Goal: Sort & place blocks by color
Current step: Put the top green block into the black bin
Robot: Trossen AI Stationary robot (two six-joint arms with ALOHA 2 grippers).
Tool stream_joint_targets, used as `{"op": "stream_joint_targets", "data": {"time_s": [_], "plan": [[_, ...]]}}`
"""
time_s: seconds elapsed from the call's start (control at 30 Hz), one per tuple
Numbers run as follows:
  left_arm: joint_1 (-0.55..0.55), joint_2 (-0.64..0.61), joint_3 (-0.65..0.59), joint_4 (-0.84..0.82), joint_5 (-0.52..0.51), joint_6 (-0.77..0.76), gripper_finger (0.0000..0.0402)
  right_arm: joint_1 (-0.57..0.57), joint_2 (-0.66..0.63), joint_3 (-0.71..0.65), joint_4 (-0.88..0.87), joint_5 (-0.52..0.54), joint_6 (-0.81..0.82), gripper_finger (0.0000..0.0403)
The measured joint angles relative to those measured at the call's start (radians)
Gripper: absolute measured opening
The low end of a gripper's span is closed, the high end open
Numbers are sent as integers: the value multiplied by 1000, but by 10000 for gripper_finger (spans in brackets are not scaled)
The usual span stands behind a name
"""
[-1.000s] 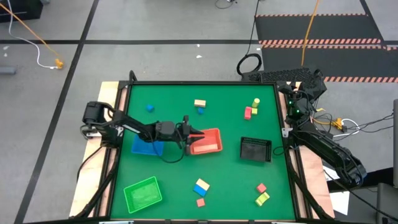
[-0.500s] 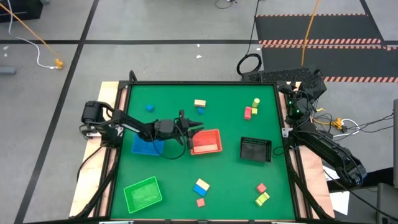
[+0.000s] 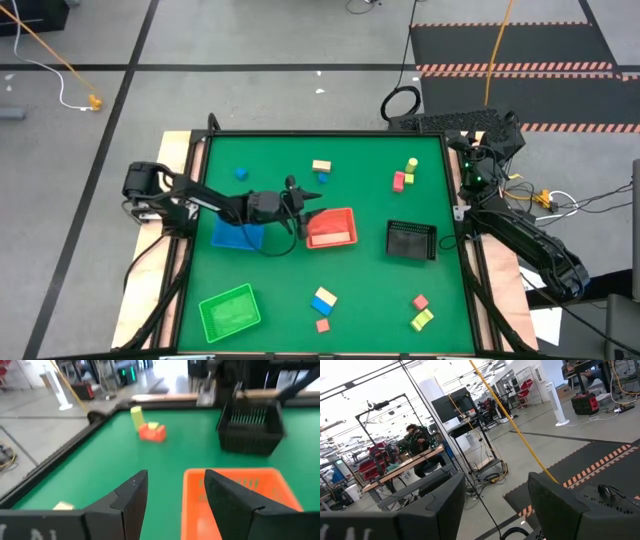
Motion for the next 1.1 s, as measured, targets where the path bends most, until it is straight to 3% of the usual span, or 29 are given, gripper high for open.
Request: {"op": "stream_joint_targets", "data": {"time_s": [0.27, 0.6, 0.73, 0.87, 1.1], "plan": [[49, -131, 1, -70, -20, 42, 159, 0, 0, 0, 0, 0, 0, 210], [105, -319, 1, -275, -116, -49, 132, 7, -1, 0, 11, -24, 1, 210], [125, -346, 1, -296, -118, -31, 127, 40, -1, 0, -61, -138, 8, 210], [140, -350, 1, -315, -118, -33, 127, 83, -1, 0, -198, -289, 163, 210], [146, -349, 1, -359, -118, -60, 127, 145, 0, 0, -342, -724, 424, 210]]}}
